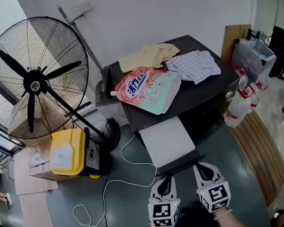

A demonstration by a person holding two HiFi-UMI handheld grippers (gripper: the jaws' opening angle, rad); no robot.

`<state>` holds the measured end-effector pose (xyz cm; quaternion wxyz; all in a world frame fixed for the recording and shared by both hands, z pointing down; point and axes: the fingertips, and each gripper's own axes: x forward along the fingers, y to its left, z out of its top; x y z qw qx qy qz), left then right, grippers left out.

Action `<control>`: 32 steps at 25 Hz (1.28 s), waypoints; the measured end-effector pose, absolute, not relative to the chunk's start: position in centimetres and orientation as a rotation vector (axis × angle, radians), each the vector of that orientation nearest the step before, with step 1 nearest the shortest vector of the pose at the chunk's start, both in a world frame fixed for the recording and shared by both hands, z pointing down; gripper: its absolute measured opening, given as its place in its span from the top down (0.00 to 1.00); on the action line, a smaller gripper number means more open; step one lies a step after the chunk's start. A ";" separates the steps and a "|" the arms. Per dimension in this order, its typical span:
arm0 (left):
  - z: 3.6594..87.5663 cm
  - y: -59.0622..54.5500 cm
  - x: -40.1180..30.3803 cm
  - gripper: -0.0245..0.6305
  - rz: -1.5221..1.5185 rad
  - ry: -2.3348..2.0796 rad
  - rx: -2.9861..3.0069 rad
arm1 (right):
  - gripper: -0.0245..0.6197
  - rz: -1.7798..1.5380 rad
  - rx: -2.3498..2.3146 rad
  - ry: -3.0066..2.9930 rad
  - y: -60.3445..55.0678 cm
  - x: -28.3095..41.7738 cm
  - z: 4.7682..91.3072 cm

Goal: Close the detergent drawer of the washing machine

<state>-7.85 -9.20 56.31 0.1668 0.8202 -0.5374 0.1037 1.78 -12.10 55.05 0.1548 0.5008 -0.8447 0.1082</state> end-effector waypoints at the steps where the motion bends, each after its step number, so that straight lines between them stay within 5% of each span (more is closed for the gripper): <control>1: 56.4 -9.2 -7.8 0.94 0.298 -1.529 2.336 | 0.92 0.308 1.436 -2.423 -12.1 1.8 55.0; 32: 56.0 -14.3 -9.7 0.94 0.257 -1.699 2.208 | 0.92 0.313 1.340 -2.522 -17.1 -0.1 54.7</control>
